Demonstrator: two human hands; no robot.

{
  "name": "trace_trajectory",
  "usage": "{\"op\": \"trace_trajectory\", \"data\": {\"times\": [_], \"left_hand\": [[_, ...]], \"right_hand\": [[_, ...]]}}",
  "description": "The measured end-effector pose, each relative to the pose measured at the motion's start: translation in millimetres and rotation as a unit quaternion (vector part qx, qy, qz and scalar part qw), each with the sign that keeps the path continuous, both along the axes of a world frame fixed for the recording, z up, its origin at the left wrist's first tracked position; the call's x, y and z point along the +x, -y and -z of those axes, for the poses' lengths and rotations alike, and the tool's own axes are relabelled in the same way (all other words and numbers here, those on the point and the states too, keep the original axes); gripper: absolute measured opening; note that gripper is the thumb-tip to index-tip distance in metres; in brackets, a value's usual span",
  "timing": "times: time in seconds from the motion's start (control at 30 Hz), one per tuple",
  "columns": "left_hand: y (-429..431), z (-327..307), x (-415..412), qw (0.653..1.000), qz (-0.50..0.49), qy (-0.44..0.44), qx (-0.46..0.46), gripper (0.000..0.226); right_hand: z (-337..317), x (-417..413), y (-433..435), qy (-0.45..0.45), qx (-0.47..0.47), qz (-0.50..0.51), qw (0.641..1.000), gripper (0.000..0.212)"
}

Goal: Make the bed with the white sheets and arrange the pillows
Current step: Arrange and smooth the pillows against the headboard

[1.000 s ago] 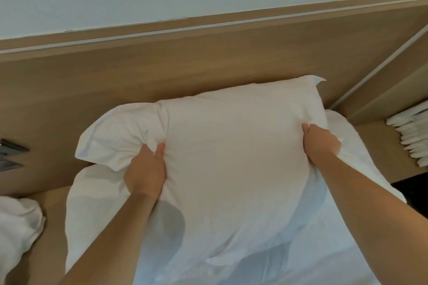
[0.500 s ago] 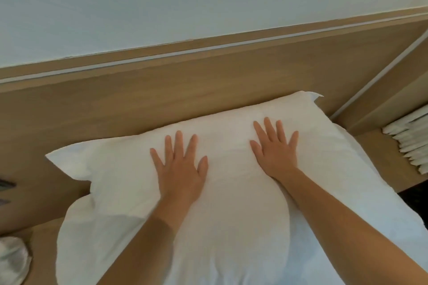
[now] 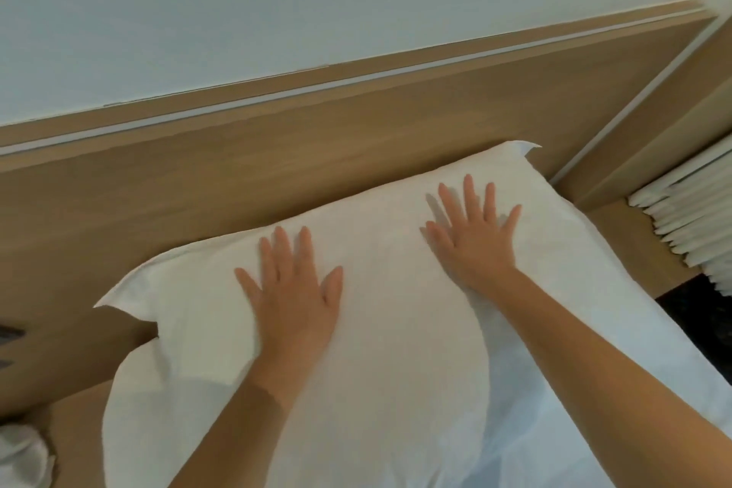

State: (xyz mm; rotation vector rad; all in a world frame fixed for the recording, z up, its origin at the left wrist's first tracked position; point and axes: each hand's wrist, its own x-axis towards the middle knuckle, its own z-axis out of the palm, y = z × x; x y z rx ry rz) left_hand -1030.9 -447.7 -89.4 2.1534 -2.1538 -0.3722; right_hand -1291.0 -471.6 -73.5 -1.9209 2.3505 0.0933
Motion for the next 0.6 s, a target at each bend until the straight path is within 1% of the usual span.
{"op": "trace_trajectory", "data": {"times": [0.03, 0.07, 0.1, 0.13, 0.2, 0.23, 0.27, 0.3, 0.33, 0.37, 0.4, 0.43, 0.47, 0.53, 0.57, 0.6], "left_hand": [[-10, 0, -9, 0.998, 0.057, 0.005, -0.011, 0.066], [-17, 3, -10, 0.996, 0.086, 0.012, -0.015, 0.067], [-19, 7, -2, 0.997, 0.081, 0.018, -0.008, 0.069], [-16, 10, 12, 0.999, 0.049, 0.021, 0.004, 0.07], [-15, 16, 41, 0.998, -0.052, 0.03, 0.034, 0.07], [-18, 12, 46, 0.995, -0.081, 0.025, 0.044, 0.071], [-24, 3, 40, 0.996, -0.078, 0.008, 0.029, 0.071], [-34, -4, 26, 0.999, -0.042, -0.008, -0.002, 0.07], [-48, -11, 9, 0.999, 0.022, -0.014, -0.02, 0.069], [-62, -10, -5, 0.996, 0.09, -0.006, -0.025, 0.066], [-75, -5, -9, 0.99, 0.135, 0.007, -0.024, 0.064], [-83, 2, -2, 0.989, 0.148, 0.021, -0.01, 0.064], [-87, 9, 14, 0.991, 0.125, 0.034, 0.005, 0.065], [-90, 19, 52, 0.999, 0.02, 0.048, 0.005, 0.068], [-90, 18, 62, 0.999, -0.026, 0.043, 0.006, 0.068], [-90, 12, 61, 0.998, -0.049, 0.028, 0.008, 0.067]], "right_hand": [[3, 16, -11, 0.006, -0.005, -0.058, 0.998, 0.06], [8, 20, -22, -0.006, 0.007, -0.095, 0.995, 0.06], [12, 9, -29, -0.02, 0.023, -0.09, 0.996, 0.061], [15, -11, -30, -0.03, 0.035, -0.045, 0.998, 0.062], [12, -49, -32, -0.043, 0.047, 0.093, 0.994, 0.065], [6, -54, -35, -0.037, 0.042, 0.133, 0.99, 0.066], [0, -45, -41, -0.015, 0.021, 0.127, 0.992, 0.066], [-3, -27, -49, 0.011, -0.011, 0.075, 0.997, 0.064], [-1, -6, -61, 0.031, -0.03, 0.005, 0.999, 0.061], [4, 8, -77, 0.034, -0.024, -0.057, 0.998, 0.059], [11, 10, -93, 0.03, -0.009, -0.085, 0.996, 0.06], [16, -2, -105, 0.027, 0.003, -0.066, 0.997, 0.061], [22, -25, -116, 0.017, 0.005, -0.011, 1.0, 0.063], [24, -70, -130, -0.007, 0.019, 0.132, 0.991, 0.066], [18, -78, -131, -0.014, 0.026, 0.179, 0.983, 0.069], [13, -73, -130, -0.013, 0.014, 0.186, 0.982, 0.068]]}}
